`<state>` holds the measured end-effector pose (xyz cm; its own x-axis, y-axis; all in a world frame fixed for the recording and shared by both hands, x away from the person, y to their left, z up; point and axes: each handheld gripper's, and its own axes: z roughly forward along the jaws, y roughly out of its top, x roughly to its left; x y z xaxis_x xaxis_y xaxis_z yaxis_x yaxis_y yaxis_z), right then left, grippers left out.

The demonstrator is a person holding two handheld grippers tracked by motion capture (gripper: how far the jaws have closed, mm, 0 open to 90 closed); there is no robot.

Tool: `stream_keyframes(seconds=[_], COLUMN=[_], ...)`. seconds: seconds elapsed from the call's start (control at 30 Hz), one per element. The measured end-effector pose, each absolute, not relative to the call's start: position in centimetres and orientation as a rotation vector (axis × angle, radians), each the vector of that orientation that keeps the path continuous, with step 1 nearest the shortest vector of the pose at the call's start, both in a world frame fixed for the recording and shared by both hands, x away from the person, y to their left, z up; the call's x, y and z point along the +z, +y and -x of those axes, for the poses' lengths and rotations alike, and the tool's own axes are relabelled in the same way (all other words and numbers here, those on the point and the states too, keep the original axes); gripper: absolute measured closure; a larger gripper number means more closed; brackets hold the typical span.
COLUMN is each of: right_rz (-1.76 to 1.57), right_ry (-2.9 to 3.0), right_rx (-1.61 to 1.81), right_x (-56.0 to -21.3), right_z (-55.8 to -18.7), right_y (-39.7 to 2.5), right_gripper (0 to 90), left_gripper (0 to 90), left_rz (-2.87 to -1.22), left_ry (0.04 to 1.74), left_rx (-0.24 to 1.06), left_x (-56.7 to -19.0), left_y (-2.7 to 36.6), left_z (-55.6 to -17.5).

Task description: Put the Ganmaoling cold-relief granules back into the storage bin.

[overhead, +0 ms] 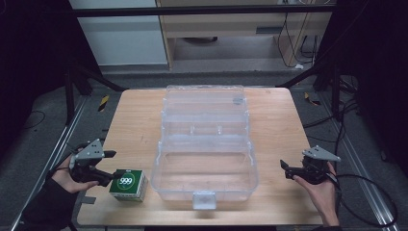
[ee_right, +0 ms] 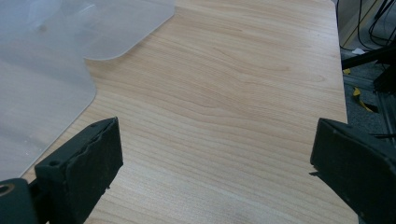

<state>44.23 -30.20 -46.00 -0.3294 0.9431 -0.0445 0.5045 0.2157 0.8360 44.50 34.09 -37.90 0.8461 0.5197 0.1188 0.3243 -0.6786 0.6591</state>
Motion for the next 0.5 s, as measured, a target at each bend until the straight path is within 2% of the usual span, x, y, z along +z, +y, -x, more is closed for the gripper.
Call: stream_keyframes(seconds=[0.5], right_rz=[-1.312], right_ry=[1.965], right_rx=[0.974], right_x=[-46.39], right_z=[-44.24], right_y=[-30.03], right_gripper=[2.4], left_gripper=[18.2], left_rz=[-2.535], left_ry=[0.47], left_rx=[0.327], left_x=[-38.34], left_y=[33.47], left_z=[-44.31])
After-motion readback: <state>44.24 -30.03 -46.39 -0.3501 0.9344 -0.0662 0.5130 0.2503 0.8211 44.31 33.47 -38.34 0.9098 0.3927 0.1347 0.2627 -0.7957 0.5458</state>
